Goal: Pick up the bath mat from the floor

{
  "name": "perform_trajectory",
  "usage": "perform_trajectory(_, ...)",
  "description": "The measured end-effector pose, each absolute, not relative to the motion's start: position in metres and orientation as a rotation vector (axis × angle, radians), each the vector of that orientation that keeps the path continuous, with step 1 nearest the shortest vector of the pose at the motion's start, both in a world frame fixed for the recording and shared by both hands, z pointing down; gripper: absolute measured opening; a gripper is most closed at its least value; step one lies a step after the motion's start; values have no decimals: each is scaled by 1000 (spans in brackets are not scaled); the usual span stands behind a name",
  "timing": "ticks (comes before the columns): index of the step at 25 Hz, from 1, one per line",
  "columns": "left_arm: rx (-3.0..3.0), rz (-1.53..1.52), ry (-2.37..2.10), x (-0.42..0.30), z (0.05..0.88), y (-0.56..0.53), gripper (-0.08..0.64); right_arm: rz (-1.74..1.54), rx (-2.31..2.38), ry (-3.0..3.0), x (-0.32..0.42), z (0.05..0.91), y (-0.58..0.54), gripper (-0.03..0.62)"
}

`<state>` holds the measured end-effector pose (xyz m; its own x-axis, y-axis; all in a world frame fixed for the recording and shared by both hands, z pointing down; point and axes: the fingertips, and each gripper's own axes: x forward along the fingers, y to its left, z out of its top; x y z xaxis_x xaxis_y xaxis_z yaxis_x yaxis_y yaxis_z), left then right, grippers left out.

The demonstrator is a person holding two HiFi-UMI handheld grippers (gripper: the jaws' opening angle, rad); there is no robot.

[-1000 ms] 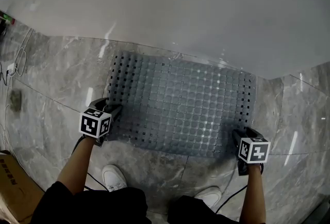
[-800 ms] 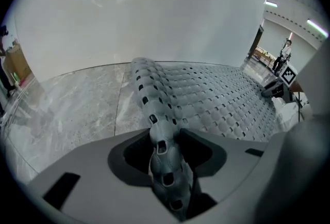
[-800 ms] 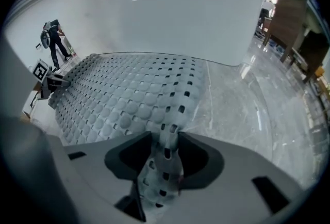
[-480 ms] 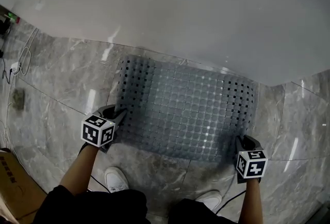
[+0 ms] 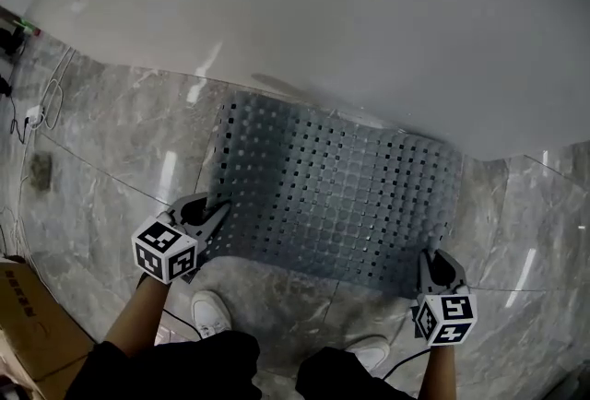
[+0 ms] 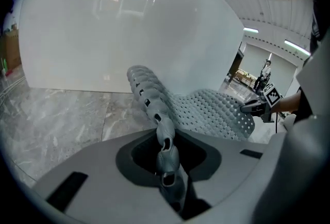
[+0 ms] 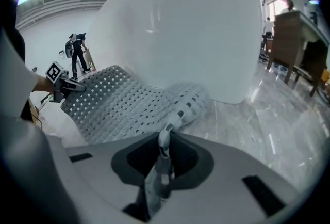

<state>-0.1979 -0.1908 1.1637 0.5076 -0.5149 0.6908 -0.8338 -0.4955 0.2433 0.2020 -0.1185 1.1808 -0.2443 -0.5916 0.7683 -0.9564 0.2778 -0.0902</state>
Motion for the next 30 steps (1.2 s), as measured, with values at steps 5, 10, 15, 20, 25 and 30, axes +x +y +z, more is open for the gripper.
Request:
perform_trajectory(5,2227,687,-1072,-171,1095,-193,77,741,1399,-1981,191,1112,-129,69)
perform_trajectory(10,2235,656,-1072,-154,1021,-200,74,752,1427,-1992,195,1031,-129,67)
perform_trajectory(15,2256,594,-1064,-142,927,-183,69,755,1504,-1998,202,933,-103,67)
perform_trajectory(20,2287,574,-1042,-127,835,-174,67,736,1535,-2021,202,843,-92,67)
perform_trajectory(25,2300,561,-1033,-110,746,-158,66,738,1587,-2037,208,753,-74,67)
perform_trajectory(30,2342,526,-1012,-98,652,-153,64,754,1649,-2032,211,665,-61,66)
